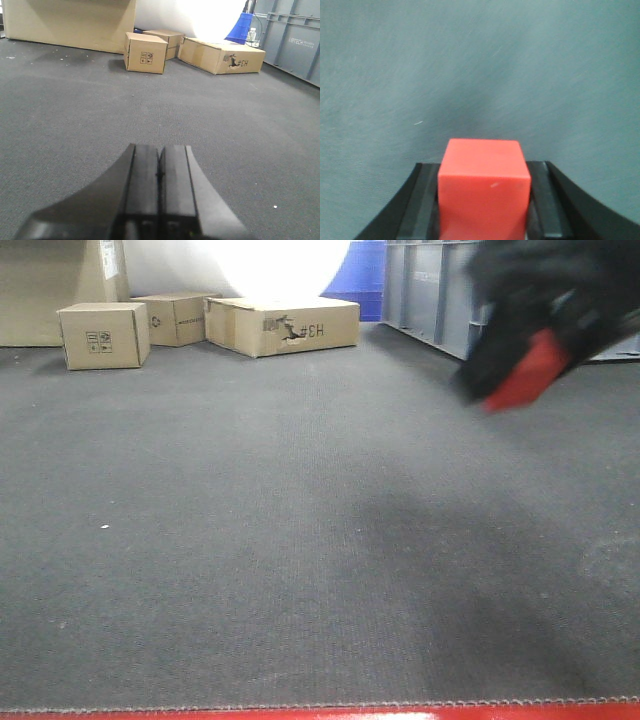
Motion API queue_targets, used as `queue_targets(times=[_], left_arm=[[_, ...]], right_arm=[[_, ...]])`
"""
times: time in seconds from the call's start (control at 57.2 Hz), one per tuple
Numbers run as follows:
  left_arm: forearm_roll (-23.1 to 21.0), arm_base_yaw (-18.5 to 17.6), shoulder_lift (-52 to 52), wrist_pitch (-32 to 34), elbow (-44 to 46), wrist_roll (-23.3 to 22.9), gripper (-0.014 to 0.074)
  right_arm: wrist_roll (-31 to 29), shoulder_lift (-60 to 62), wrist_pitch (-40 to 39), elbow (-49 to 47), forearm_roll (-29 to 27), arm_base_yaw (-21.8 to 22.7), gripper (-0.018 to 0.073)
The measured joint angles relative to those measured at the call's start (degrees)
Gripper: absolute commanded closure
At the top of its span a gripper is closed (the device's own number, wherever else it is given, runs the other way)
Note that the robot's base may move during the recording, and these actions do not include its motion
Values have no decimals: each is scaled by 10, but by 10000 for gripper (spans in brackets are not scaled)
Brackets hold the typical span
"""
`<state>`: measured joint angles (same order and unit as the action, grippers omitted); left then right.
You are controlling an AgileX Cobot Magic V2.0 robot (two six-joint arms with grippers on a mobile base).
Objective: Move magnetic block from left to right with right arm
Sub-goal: 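Lower the red cube onto the grey table with the right gripper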
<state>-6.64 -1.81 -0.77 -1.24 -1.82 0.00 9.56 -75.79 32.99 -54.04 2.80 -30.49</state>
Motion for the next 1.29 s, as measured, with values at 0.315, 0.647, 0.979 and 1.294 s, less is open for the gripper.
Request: queue_targets(times=[0.315,0.647,0.979,1.294], left_arm=[[0,0,0,0,0,0,722],[0,0,0,0,0,0,722],[0,0,0,0,0,0,722],[0,0,0,0,0,0,722]], right_arm=[[321,-223,199,-217,76,-94,305],[351,-358,336,-393,32,-133,305],[352,-371,345,-406,-3,-133,308],[353,-386,349,-406,-14,-120,305]])
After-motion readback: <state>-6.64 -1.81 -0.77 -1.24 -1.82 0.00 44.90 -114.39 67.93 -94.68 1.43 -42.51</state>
